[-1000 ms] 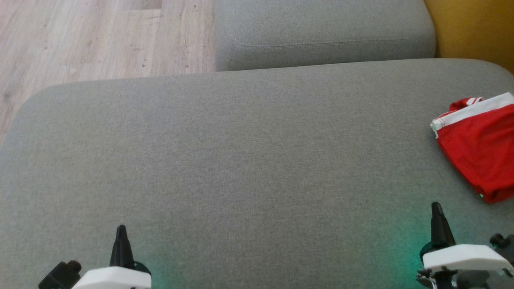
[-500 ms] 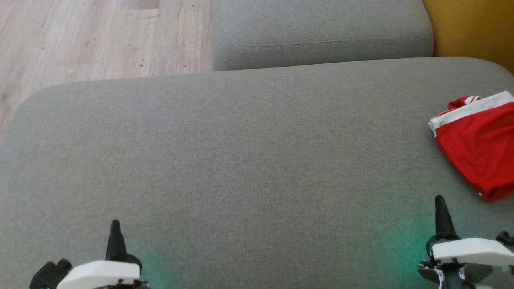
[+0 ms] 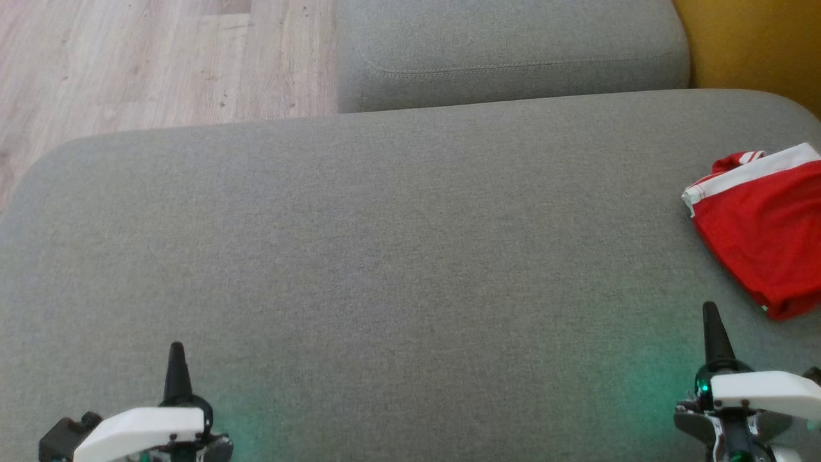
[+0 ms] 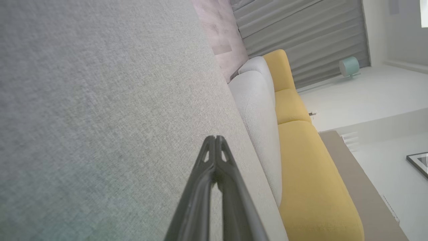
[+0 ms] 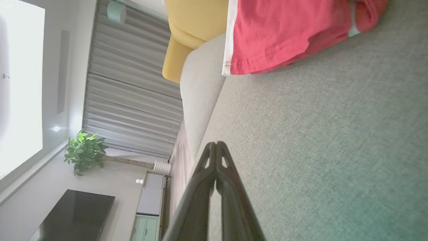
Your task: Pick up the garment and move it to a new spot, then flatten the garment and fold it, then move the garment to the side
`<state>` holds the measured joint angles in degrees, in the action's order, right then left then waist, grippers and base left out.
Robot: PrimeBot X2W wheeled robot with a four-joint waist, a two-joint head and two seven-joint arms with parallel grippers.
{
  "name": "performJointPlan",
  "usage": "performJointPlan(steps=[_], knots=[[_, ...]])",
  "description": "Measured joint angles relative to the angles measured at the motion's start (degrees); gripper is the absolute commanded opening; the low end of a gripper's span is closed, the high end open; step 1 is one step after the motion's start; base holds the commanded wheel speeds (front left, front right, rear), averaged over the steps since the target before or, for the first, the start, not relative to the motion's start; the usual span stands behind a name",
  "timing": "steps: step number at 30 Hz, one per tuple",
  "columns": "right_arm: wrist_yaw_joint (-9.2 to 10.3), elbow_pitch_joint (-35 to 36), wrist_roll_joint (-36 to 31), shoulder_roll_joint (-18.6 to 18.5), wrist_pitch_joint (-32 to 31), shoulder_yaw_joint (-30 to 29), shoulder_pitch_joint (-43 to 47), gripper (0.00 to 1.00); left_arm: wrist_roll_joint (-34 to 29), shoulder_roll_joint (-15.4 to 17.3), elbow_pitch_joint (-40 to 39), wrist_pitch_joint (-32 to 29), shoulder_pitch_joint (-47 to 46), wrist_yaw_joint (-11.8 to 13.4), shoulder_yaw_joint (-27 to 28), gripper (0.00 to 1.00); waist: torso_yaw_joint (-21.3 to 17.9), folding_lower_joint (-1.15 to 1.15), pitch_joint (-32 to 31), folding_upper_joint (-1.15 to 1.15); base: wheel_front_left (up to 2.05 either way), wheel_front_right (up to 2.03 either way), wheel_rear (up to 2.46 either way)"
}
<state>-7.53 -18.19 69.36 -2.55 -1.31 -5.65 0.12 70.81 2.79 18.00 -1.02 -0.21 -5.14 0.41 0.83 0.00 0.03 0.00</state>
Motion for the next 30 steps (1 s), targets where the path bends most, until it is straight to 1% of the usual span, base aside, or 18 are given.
performJointPlan(steps=[30], knots=[[0.00, 1.49, 20.64, 0.00, -4.41, -1.88, -2.86, 0.00, 19.62, -0.10, -1.71, -4.77, -2.24, -1.74, 3.55, 0.00, -0.79, 0.00, 0.14, 0.00, 0.00, 0.00, 0.00]])
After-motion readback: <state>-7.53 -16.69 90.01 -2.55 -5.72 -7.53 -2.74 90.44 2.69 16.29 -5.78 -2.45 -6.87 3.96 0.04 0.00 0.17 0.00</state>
